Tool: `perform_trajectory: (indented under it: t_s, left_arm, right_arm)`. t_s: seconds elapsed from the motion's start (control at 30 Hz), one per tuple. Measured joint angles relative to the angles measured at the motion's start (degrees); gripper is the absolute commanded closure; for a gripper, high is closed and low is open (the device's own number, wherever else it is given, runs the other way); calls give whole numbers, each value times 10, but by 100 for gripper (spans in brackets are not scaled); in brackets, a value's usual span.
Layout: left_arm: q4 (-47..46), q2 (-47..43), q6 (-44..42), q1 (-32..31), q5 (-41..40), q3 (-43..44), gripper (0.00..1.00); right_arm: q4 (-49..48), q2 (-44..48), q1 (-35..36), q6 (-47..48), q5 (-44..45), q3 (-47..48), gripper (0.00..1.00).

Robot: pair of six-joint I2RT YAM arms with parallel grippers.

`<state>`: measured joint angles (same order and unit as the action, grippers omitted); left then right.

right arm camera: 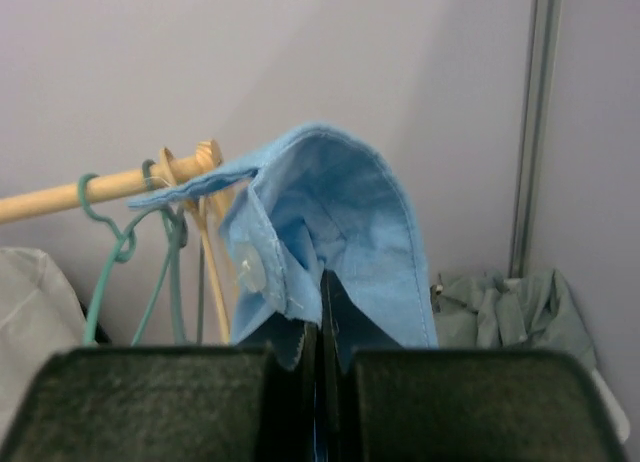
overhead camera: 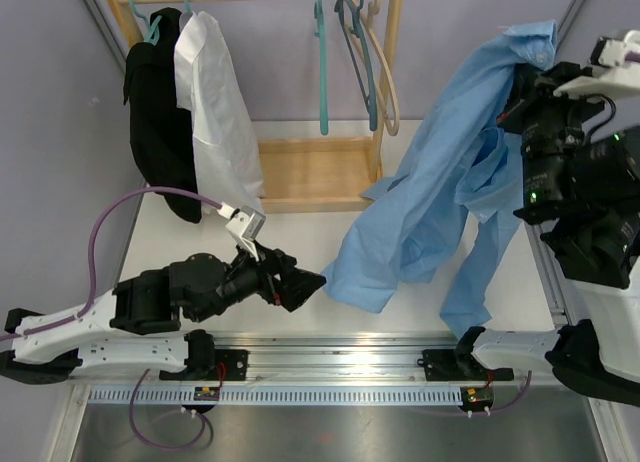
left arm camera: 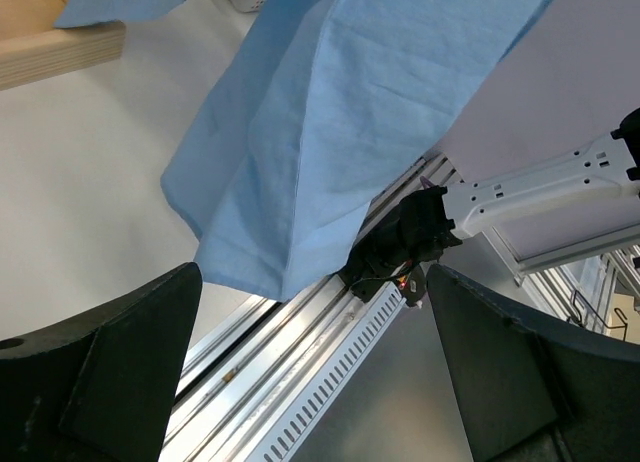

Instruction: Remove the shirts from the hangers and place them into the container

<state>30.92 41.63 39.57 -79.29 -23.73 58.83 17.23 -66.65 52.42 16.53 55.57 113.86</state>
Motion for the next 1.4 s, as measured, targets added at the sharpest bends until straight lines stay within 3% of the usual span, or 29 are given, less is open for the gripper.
perform_trajectory:
  t_s: [0.13, 0.33, 0.43, 0.6, 0.73, 0.83, 0.97, 1.17, 1.3, 1.4]
  left_arm:
    - [2, -8, 0, -8, -2, 0, 1]
    - [5, -26, 0, -17, -10, 2, 1]
    - [14, -30, -1, -17, -17, 14, 1]
    - [32, -30, -2, -17, -26, 35, 1]
    - [42, -29, -1, -17, -34, 36, 1]
    - [51, -29, -1, -17, -41, 36, 1]
    - [50, -25, -1, -17, -45, 33, 1]
    - [28, -14, -1, -17, -45, 5, 1]
    - [10, -9, -1, -17, -45, -21, 1]
    - [2, 0, -1, -17, -45, -29, 1]
  right_arm:
    - [138, -87, -169, -100, -120, 108, 100]
    - [236, -169, -358, -190, -259, 105, 100]
    - [259, -201, -429, -217, -297, 110, 100]
    - [259, -289, -491, -236, -338, 210, 100]
    - [171, -327, -501, -218, -367, 232, 100]
    - [101, -407, -523, -216, -395, 353, 100]
    - [-51, -430, -567, -218, -412, 340, 100]
    - [-318, -529, -588, -172, -426, 397, 100]
    - [-430, -591, -614, -169, -409, 428, 100]
    - [-492, -597, -652, -167, -367, 382, 100]
